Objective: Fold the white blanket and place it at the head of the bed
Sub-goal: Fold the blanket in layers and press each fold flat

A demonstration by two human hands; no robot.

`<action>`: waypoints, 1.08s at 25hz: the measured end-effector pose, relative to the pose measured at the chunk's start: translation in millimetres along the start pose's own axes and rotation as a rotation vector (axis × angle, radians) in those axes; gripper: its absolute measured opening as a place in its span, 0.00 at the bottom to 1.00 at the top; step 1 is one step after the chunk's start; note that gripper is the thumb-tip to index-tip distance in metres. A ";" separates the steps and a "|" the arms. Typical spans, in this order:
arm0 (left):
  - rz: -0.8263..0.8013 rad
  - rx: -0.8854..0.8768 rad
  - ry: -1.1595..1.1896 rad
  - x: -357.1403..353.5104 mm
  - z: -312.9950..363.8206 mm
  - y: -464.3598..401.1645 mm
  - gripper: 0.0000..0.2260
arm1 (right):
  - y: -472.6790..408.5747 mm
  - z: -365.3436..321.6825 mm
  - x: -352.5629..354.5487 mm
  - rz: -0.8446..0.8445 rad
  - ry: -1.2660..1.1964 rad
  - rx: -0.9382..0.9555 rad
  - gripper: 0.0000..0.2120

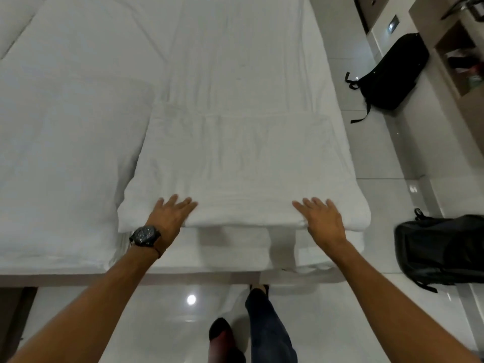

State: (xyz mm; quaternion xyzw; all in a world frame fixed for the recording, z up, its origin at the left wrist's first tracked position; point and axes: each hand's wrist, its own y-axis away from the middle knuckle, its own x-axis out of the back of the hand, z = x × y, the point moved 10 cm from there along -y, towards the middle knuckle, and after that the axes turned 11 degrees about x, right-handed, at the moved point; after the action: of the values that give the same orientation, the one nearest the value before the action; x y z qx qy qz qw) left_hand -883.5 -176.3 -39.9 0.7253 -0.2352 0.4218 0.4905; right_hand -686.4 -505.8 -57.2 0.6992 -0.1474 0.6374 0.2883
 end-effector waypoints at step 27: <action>0.288 -0.133 0.312 70.6 6.2 198.9 0.27 | 179.2 -30.1 141.0 0.279 -0.146 0.016 0.28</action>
State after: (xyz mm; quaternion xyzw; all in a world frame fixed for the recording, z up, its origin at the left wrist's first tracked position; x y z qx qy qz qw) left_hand -993.7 -258.0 120.6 0.5763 -0.2846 0.5783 0.5024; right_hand -793.2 -607.0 119.7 0.7188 -0.2586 0.6198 0.1796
